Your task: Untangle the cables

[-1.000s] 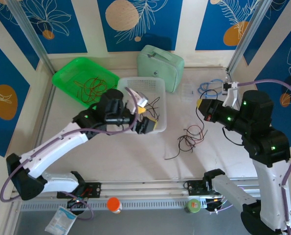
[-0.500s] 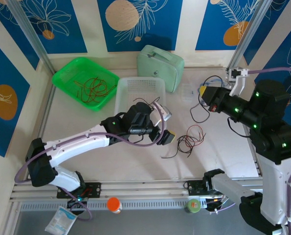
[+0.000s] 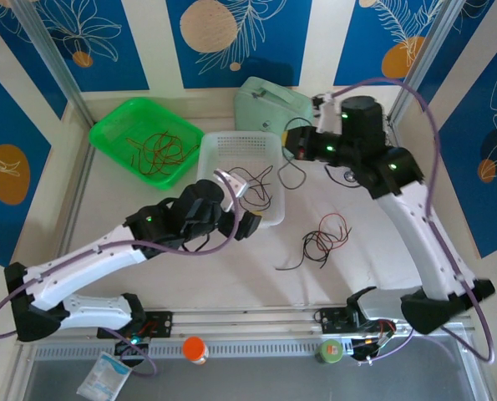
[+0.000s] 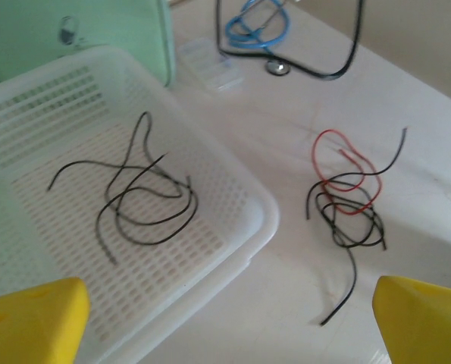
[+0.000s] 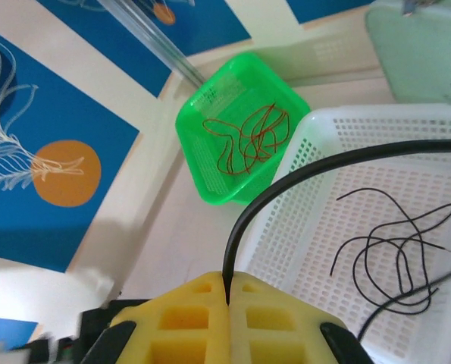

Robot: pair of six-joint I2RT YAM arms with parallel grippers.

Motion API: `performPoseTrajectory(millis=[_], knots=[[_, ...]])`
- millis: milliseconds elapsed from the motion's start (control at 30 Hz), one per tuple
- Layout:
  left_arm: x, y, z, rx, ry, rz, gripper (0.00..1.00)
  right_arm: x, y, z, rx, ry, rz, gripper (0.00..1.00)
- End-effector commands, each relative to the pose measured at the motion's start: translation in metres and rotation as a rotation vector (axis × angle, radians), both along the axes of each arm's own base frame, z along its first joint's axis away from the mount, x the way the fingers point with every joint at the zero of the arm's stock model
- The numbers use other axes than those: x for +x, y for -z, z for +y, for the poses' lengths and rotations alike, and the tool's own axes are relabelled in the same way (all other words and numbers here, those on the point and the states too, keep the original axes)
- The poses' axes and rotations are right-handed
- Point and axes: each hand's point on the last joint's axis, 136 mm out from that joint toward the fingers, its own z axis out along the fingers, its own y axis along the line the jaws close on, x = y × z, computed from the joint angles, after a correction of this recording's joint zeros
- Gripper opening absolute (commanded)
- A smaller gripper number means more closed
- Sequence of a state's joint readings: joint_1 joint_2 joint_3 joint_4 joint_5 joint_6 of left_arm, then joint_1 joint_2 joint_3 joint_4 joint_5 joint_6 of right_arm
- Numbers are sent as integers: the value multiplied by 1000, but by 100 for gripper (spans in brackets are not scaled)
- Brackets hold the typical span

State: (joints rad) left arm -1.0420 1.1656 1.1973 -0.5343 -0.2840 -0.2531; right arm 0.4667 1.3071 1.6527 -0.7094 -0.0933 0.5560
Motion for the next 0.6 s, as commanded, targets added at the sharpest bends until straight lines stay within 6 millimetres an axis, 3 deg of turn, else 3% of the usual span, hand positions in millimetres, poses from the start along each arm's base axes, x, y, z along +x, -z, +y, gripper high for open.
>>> performPoseTrajectory(millis=[0, 267, 567], knots=[[-2, 12, 34, 69, -108, 29, 95, 20, 15, 23, -50, 7, -26, 0], [-9, 4, 54, 49, -141, 23, 96, 59, 106, 80, -125, -14, 145, 0], [-7, 1, 63, 58, -177, 0, 100, 89, 215, 104, -259, 20, 354, 0]])
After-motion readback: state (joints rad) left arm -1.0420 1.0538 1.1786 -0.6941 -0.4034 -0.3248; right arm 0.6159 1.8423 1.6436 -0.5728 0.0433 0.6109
